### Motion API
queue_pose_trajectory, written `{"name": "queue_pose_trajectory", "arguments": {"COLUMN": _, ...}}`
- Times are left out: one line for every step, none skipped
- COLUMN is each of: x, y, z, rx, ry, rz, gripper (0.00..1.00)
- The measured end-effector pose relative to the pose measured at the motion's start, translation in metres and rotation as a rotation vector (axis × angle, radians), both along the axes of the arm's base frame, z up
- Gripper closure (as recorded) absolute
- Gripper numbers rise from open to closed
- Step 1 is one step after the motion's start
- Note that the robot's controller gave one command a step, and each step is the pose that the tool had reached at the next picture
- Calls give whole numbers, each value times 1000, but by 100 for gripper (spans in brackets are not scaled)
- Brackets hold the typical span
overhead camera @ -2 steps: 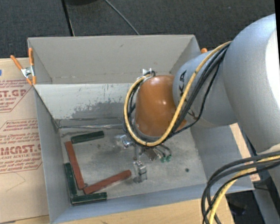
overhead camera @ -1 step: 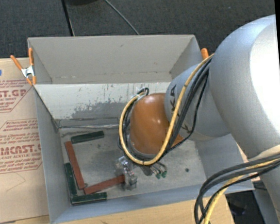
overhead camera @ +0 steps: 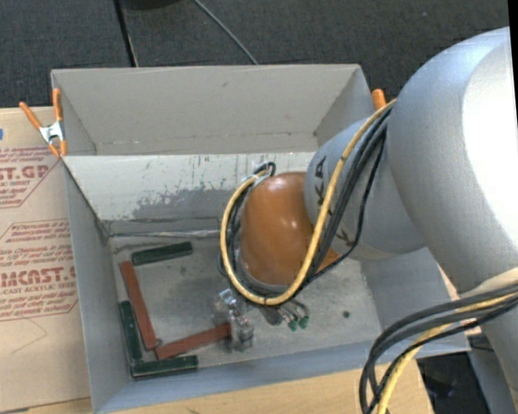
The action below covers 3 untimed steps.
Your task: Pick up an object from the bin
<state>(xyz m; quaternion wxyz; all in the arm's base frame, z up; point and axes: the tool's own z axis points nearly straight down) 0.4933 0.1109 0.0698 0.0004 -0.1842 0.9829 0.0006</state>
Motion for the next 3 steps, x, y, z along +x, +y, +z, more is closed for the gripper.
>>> {"name": "queue_pose_trajectory", "arguments": {"x": 21, "y": -17, "z": 122, "rx": -1, "ry": 1, "rz": 30, "gripper": 100}}
{"name": "queue_pose_trajectory", "arguments": {"x": 21, "y": -17, "z": 122, "rx": -1, "ry": 1, "rz": 30, "gripper": 100}}
{"name": "queue_pose_trajectory", "arguments": {"x": 16, "y": -23, "z": 154, "rx": -1, "ry": 4, "rz": 114, "gripper": 100}}
